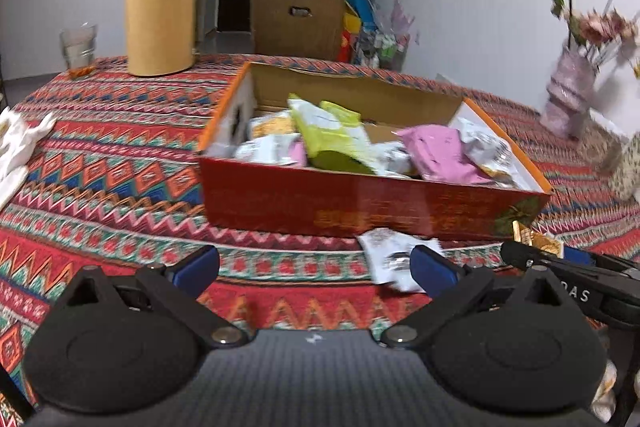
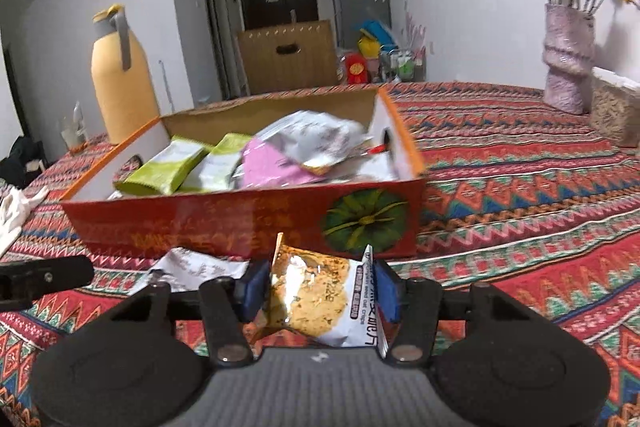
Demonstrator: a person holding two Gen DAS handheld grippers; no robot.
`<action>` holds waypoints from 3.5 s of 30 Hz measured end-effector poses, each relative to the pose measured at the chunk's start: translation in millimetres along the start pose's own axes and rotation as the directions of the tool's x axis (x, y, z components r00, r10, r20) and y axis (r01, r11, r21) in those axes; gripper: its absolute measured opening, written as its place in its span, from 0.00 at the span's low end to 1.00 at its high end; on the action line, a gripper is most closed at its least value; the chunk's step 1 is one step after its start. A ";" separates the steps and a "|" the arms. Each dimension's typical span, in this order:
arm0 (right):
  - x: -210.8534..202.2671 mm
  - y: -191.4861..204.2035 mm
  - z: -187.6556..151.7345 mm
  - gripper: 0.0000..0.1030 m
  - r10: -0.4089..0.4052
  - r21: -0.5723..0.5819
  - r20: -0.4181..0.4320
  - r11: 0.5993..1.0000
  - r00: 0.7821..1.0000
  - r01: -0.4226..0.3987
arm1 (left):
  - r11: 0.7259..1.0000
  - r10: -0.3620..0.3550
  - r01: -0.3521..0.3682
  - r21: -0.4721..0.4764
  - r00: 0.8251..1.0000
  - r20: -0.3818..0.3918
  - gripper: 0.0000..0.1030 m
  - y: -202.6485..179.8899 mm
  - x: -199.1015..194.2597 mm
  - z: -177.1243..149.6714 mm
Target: Organize snacks
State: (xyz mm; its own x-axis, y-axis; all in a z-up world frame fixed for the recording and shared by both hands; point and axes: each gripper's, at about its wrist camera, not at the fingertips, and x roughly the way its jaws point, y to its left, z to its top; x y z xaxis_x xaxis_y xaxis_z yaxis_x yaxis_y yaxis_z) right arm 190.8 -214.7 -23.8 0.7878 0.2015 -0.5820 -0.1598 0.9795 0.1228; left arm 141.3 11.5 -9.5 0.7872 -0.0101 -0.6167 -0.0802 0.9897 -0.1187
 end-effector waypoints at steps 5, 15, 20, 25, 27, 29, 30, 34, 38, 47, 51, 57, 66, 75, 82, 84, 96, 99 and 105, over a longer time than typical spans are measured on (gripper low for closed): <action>-8.2 -29.1 0.0 0.54 -0.029 0.025 0.019 0.999 0.999 0.028 | 0.999 0.015 -0.011 0.052 0.997 -0.076 1.00 -39.1 23.3 8.9; -9.8 -60.2 2.4 0.54 -0.041 0.007 0.040 0.999 0.998 0.041 | 0.991 0.121 -0.105 0.086 0.971 -0.206 1.00 -80.7 79.4 5.2; -9.8 -60.3 5.4 0.54 -0.035 -0.030 0.053 0.999 0.998 0.036 | 0.990 0.137 -0.127 0.061 0.969 -0.206 0.88 -77.4 81.4 2.2; -13.2 -56.6 4.3 0.54 -0.013 -0.032 0.063 0.999 0.998 0.015 | 0.994 0.092 -0.080 0.077 0.981 -0.170 0.57 -78.1 63.0 -1.5; -14.5 -53.3 3.0 0.54 -0.005 -0.038 0.062 0.999 0.998 0.007 | 0.994 0.083 -0.071 0.084 0.983 -0.162 0.55 -76.1 56.4 -3.1; -16.2 -49.8 2.5 0.54 0.003 -0.044 0.063 0.999 0.998 -0.001 | 0.995 0.071 -0.059 0.084 0.985 -0.155 0.54 -72.2 49.6 -4.5; -17.3 -47.8 2.3 0.54 0.009 -0.047 0.065 0.999 0.998 -0.006 | 0.995 0.069 -0.057 0.085 0.986 -0.149 0.53 -72.4 46.2 -3.7; -22.9 -36.9 7.0 0.54 0.035 -0.067 0.088 0.997 0.995 -0.030 | 0.996 0.026 -0.017 0.082 0.994 -0.110 0.53 -66.0 27.3 1.8; -26.0 -22.4 19.5 0.54 0.065 -0.099 0.129 0.994 0.989 -0.053 | 0.997 -0.009 0.011 0.079 1.000 -0.020 0.53 -60.6 -0.1 17.4; 0.1 18.8 71.5 0.54 0.118 -0.182 0.208 0.980 0.971 -0.081 | 0.999 0.043 -0.045 0.019 0.993 0.113 0.54 -41.6 -2.4 75.5; 22.8 29.1 94.2 0.54 0.117 -0.189 0.218 0.979 0.969 -0.075 | 0.997 0.073 -0.073 -0.005 0.989 0.130 0.54 -30.1 11.5 97.2; 60.3 34.2 112.8 0.54 0.101 -0.185 0.188 0.981 0.977 -0.065 | 0.996 0.093 -0.091 -0.021 0.988 0.124 0.54 -19.6 37.6 114.9; 81.5 30.2 111.6 0.90 0.074 -0.164 0.165 0.985 0.984 -0.046 | 0.992 0.114 -0.105 -0.064 0.982 0.150 1.00 -2.9 51.0 112.9; 64.8 21.0 104.4 1.00 0.047 -0.132 0.186 0.991 0.981 -0.022 | 0.992 0.117 -0.105 -0.073 0.978 0.171 1.00 2.7 31.1 105.2; 24.5 14.7 90.8 1.00 0.054 -0.117 0.215 0.993 0.975 -0.030 | 0.994 0.109 -0.102 -0.042 0.971 0.213 1.00 0.5 -6.5 85.2; 10.6 13.0 84.4 1.00 0.060 -0.114 0.226 0.993 0.972 -0.034 | 0.995 0.100 -0.096 -0.026 0.968 0.230 1.00 -0.4 -18.3 78.5; -35.1 6.6 58.6 1.00 0.067 -0.070 0.228 0.996 0.971 -0.052 | 0.998 0.061 -0.059 -0.013 0.965 0.256 1.00 4.3 -64.2 41.6; -49.9 5.3 41.1 1.00 0.080 -0.070 0.211 0.995 0.974 -0.067 | 0.999 0.047 -0.050 0.004 0.968 0.245 1.00 6.0 -71.6 25.8; -70.6 3.6 11.0 1.00 0.079 -0.065 0.158 0.995 0.984 -0.070 | 0.999 0.019 -0.027 0.035 0.978 0.209 1.00 7.9 -78.6 -6.4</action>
State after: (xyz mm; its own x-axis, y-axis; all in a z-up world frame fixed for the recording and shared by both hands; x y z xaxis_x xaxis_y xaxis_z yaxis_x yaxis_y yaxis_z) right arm 141.2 -225.4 26.6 0.8565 0.2756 -0.4364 -0.2527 0.9612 0.1111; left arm 74.8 19.1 33.1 0.8957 0.0384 -0.4429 -0.0798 0.9940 -0.0752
